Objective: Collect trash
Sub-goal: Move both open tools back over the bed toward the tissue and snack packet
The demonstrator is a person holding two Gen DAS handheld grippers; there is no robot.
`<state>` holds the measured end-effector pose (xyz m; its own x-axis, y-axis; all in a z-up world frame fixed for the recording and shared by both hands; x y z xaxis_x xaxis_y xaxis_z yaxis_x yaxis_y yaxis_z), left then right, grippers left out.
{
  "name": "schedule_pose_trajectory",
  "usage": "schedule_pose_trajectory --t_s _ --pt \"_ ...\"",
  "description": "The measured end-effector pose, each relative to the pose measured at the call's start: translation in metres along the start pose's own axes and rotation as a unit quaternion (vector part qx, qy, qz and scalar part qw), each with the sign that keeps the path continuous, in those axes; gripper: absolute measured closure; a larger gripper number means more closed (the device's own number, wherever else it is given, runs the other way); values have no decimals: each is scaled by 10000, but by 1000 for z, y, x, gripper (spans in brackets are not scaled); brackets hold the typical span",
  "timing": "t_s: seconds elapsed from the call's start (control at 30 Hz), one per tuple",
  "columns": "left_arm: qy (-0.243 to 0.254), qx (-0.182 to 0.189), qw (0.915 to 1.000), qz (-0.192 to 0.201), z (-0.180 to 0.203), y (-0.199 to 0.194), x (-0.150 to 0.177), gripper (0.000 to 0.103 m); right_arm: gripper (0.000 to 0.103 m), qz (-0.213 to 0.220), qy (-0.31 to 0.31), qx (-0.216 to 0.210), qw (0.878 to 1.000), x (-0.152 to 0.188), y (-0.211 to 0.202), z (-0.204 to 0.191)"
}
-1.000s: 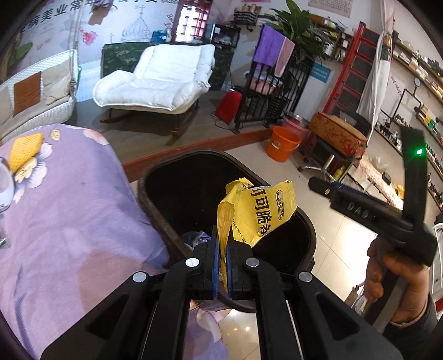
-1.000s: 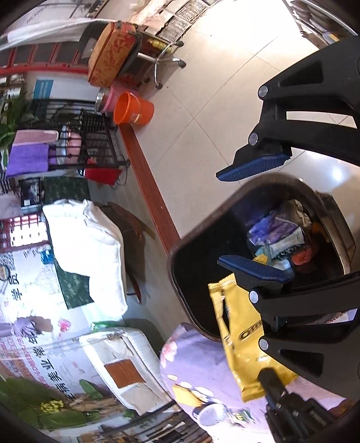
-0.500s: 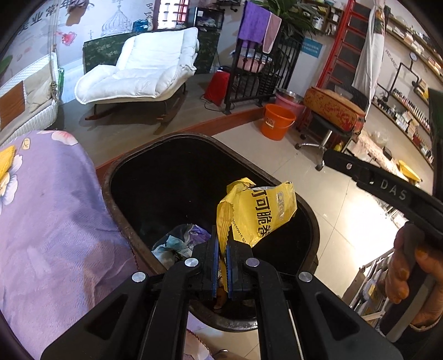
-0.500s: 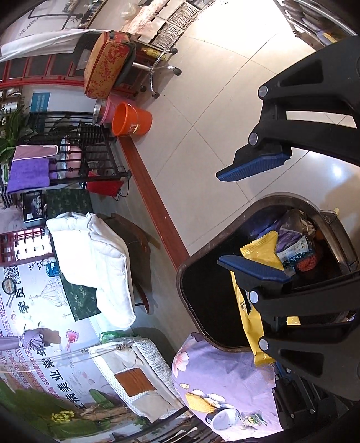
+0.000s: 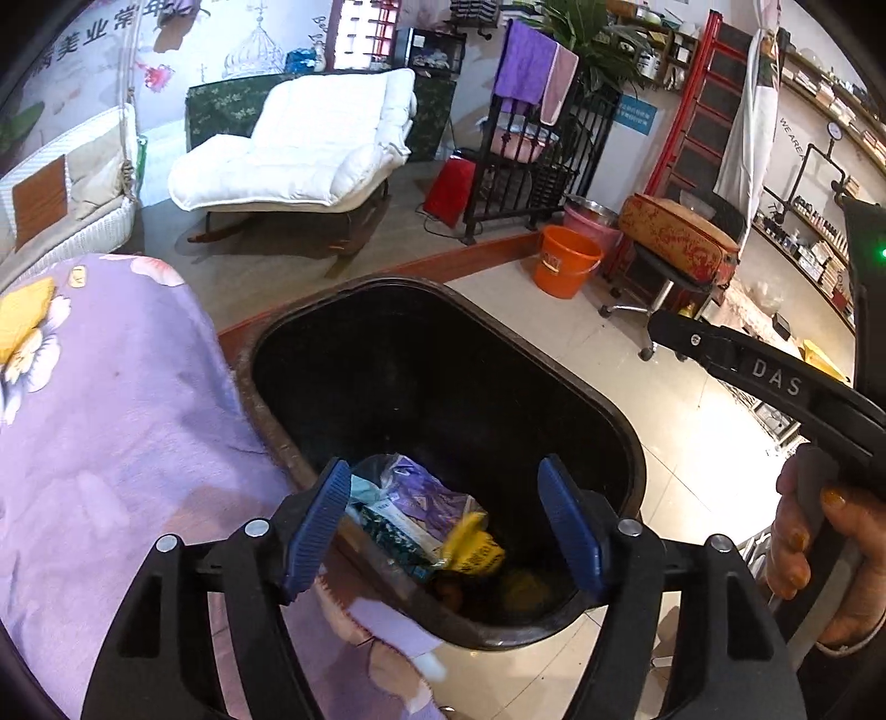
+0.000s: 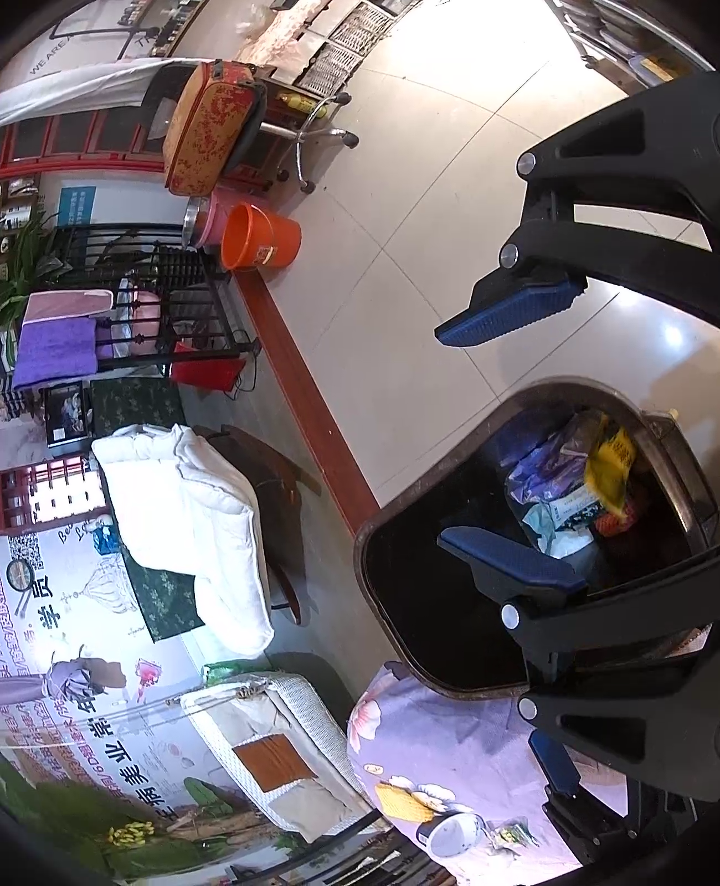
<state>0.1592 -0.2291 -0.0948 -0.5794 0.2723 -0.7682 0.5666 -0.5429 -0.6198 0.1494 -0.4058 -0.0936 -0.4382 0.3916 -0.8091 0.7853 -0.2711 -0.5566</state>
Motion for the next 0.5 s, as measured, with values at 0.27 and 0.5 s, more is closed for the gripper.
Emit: schedule_pose_trajectory --t_s 0.27,0.5 --pt "-173 -207 9995 142 -18 -23 6 30 35 -95 -145 -294 9994 4 3 -25" --pt "-179 -524 9979 330 -34 -45 9 30 35 -137 -295 -610 9976 6 3 -52"
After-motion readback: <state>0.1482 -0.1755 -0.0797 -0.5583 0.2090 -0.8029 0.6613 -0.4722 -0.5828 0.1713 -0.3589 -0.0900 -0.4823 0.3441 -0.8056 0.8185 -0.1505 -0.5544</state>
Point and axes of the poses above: each gripper's, at about its wrist camera, not at the fingertips, and y roughly the way its jaws point, z to its right, x to its underside, the point moved 3 cm from there along y, roughly the way its jaws point, and after that the axes turned 8 degrees about z, right-handed, at the moved point
